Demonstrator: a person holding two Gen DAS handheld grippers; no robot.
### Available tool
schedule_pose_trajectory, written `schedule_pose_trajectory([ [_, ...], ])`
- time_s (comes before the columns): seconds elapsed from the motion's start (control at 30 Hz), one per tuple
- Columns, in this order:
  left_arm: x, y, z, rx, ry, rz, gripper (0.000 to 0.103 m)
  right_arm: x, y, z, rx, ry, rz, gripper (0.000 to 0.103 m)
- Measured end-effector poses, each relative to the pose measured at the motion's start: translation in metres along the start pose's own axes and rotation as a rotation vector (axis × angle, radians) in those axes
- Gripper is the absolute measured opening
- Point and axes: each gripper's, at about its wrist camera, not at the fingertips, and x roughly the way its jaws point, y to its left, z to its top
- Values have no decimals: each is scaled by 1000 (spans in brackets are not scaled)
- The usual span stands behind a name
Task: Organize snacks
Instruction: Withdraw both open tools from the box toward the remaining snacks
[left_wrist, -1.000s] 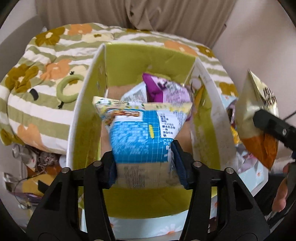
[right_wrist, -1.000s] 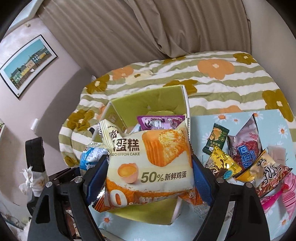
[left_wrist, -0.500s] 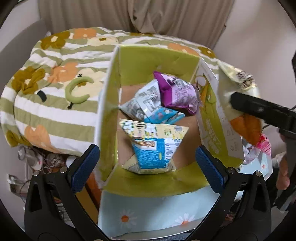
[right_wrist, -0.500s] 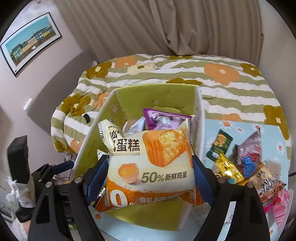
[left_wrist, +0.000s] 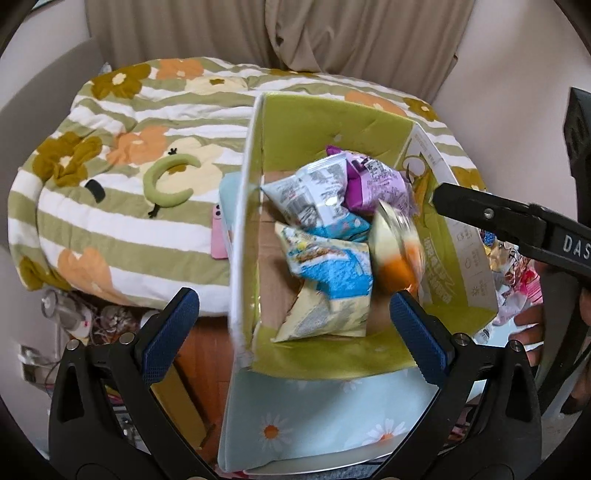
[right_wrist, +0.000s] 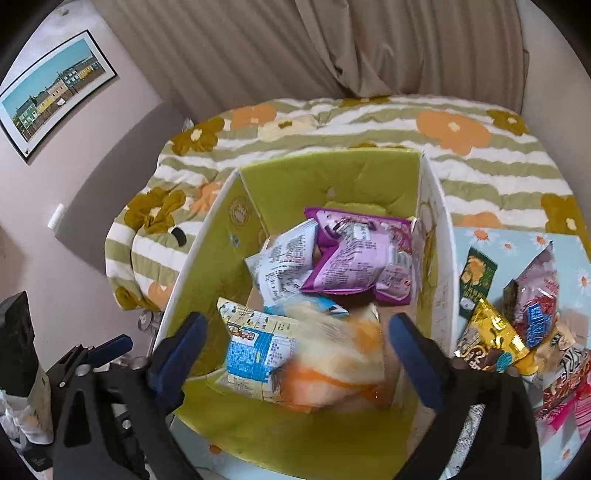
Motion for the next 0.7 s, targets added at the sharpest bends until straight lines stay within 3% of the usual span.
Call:
schedule_pose_trajectory([
  [0.3,-4,1,-7,-14,-5,-18,102,-6,3,-15,-25,21,-34,101],
  [0.7,-46,-29,-8,30,-102,-51,102,-72,10,-29,-83,-107,-83,102],
])
